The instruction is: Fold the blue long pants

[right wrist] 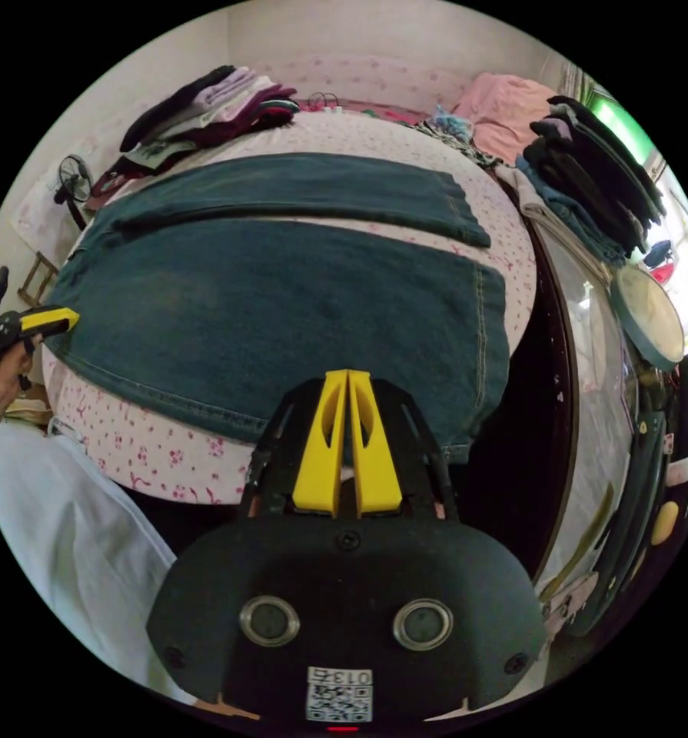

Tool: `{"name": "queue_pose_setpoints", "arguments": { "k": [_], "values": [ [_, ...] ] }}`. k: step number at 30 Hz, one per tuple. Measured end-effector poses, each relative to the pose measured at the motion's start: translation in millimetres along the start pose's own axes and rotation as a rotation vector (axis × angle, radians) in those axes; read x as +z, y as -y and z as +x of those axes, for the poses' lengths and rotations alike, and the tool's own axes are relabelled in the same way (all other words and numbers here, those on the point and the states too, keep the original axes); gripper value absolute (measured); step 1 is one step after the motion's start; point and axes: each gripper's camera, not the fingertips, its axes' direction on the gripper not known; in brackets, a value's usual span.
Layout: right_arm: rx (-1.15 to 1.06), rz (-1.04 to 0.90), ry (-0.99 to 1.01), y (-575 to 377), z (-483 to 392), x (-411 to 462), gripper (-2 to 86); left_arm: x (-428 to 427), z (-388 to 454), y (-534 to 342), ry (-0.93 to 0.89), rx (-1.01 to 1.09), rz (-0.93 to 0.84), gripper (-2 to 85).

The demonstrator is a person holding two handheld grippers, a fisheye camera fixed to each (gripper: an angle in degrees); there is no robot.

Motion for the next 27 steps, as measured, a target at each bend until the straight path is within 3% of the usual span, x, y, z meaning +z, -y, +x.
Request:
{"name": "queue_pose_setpoints", "arguments": {
  "k": [3,7,11,16,20,27],
  "values": [
    [0.009,-0.012,0.02,8.4,2.4,0.4,-0.2,-10.7,5.5,3.9,-0.037,0.063,0.058,-0.3],
    [-0.177,0.048,0.167,20.9,-56.5,4.1,-0.2,-4.5,28.7,10.2,0.005,0.179,0.011,-0.4],
    [-0.284,-0.01,0.184,25.4,-94.4,33.5,-0.2,-8.9,23.3,8.0,0.025,0.171,0.05,-0.4],
    [-0.226,-0.069,0.151,36.9,-68.3,47.1,-0.2,-20.7,-15.2,10.5,0.053,0.1,0.014,-0.4],
    [-0.248,-0.028,0.214,65.2,-70.5,55.2,-0.2,-28.6,-45.0,28.2,0.103,0.032,0.031,-0.4],
    [-0.353,-0.02,0.235,122.5,-122.3,89.6,-0.2,-22.1,-85.1,63.9,0.04,-0.021,0.012,-0.4]
  ]
}}
